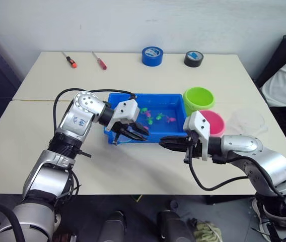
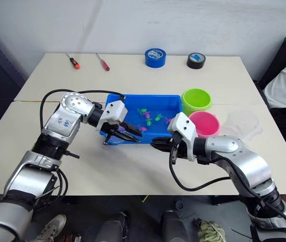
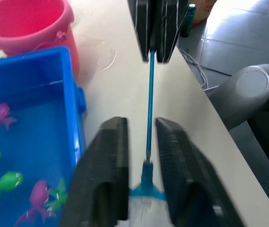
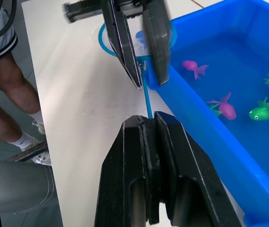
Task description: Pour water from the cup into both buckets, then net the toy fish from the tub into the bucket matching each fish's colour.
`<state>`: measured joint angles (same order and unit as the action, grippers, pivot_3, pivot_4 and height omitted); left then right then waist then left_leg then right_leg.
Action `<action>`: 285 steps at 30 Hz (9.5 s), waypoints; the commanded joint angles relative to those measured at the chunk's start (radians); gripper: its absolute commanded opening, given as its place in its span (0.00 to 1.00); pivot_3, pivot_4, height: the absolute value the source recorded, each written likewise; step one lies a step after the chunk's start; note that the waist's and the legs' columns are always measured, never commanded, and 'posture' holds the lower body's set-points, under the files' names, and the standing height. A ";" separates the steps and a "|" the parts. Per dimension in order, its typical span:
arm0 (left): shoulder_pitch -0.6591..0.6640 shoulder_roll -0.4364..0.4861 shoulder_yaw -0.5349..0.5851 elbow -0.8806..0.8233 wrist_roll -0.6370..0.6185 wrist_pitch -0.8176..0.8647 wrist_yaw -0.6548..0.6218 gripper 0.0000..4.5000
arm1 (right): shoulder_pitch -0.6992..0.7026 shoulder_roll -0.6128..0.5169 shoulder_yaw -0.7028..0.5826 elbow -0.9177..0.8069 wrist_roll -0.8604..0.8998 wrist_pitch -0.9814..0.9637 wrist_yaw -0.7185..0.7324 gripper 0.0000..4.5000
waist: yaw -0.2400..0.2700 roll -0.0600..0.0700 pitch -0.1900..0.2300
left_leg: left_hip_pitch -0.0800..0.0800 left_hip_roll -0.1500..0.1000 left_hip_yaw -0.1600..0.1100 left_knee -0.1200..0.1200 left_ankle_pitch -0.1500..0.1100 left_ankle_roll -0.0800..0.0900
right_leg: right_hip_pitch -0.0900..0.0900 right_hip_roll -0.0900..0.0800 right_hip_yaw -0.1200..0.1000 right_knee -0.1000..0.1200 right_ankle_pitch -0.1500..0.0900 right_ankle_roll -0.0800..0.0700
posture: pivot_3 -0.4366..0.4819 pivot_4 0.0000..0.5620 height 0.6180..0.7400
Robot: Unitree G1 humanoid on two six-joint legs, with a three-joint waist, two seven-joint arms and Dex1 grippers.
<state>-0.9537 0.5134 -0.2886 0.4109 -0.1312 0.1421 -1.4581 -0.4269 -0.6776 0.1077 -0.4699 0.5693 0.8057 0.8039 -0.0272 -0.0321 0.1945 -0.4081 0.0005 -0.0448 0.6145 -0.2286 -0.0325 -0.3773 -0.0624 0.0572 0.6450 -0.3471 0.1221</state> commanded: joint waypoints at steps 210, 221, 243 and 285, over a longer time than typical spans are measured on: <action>-0.134 0.123 0.221 0.261 -0.107 0.090 -0.019 0.96 | 0.636 -0.255 -0.561 0.024 -1.115 -0.995 -0.438 0.00 | -0.003 0.001 0.000 | -0.012 -0.005 0.003 0.014 0.005 -0.004 | -0.014 0.001 0.001 0.018 0.000 0.000 | 0.48 0.27 0.95; -0.068 0.221 0.240 0.237 -0.083 0.117 0.012 0.96 | 0.275 -0.264 -0.328 0.005 -0.813 -0.701 -0.108 0.00 | -0.004 0.001 0.000 | -0.011 -0.004 0.001 0.015 0.005 -0.004 | -0.014 0.002 0.002 0.020 0.000 0.001 | 0.48 0.27 0.95; 0.220 0.326 0.364 -0.201 -0.218 0.381 0.149 0.96 | 0.040 -0.116 0.065 0.352 -0.976 -0.864 -0.166 0.00 | -0.005 0.001 0.000 | -0.012 -0.002 0.001 0.015 0.005 -0.004 | -0.016 0.001 0.002 0.022 0.000 0.001 | 0.48 0.27 0.95; 0.296 0.360 0.384 -0.311 -0.306 0.439 0.229 0.96 | -0.069 0.085 0.033 0.194 -0.752 -0.180 0.080 0.00 | -0.002 0.001 0.000 | -0.012 -0.001 0.000 0.015 0.005 -0.004 | -0.016 0.001 0.002 0.022 0.000 0.000 | 0.48 0.27 0.95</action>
<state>-0.6563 0.8546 0.0615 0.1298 -0.4224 0.5822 -1.2329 -0.4816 -0.5934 0.1774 -0.2298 -0.2188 0.5707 0.8697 -0.0294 -0.0307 0.1947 -0.4201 -0.0006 -0.0450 0.6293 -0.2235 -0.0367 -0.3928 -0.0617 0.0589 0.6667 -0.3471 0.1225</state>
